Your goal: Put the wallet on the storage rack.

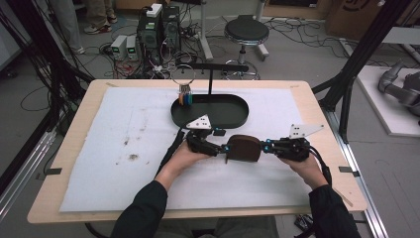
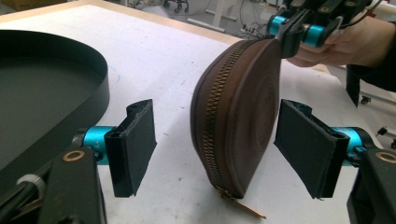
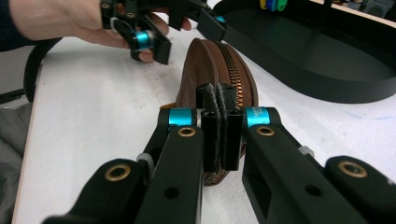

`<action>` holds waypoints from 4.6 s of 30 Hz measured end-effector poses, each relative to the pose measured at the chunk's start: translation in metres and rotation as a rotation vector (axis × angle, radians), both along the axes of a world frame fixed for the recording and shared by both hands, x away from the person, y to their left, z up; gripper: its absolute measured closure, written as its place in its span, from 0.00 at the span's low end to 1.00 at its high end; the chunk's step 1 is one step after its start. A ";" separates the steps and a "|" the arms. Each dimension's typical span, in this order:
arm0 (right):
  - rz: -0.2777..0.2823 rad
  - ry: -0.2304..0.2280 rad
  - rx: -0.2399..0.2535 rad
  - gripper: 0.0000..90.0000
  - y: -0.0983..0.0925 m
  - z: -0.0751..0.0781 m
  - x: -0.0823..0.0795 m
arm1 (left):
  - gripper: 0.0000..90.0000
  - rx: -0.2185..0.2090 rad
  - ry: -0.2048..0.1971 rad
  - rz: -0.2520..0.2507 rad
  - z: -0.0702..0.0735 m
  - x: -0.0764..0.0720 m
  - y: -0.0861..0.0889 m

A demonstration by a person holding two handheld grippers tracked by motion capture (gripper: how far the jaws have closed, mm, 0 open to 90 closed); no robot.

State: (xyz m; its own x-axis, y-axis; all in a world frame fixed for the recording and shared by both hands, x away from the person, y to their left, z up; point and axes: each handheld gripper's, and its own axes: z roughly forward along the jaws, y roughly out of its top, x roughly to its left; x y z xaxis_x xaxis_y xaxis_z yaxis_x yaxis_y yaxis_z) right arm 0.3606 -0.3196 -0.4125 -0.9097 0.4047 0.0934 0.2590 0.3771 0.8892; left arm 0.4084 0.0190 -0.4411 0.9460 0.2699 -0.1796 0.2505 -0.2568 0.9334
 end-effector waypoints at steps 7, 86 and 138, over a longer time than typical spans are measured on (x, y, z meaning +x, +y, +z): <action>0.019 0.004 0.001 1.00 0.000 0.000 -0.001 | 0.46 0.038 -0.053 -0.072 -0.001 0.001 -0.010; -0.266 0.004 0.079 0.45 -0.023 -0.002 0.014 | 0.76 0.075 -0.172 -0.011 0.036 -0.016 0.015; -0.412 0.008 0.056 0.45 -0.035 -0.004 0.020 | 0.76 0.165 -0.173 0.360 0.052 0.056 0.064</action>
State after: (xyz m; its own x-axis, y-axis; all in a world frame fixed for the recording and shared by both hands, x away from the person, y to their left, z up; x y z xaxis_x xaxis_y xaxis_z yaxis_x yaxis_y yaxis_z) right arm 0.3802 -0.3545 -0.4167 -0.6716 0.7291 0.1319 0.3848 0.1911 0.9030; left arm 0.4648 0.0826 -0.3889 0.7987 0.5999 0.0467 0.1944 -0.3308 0.9235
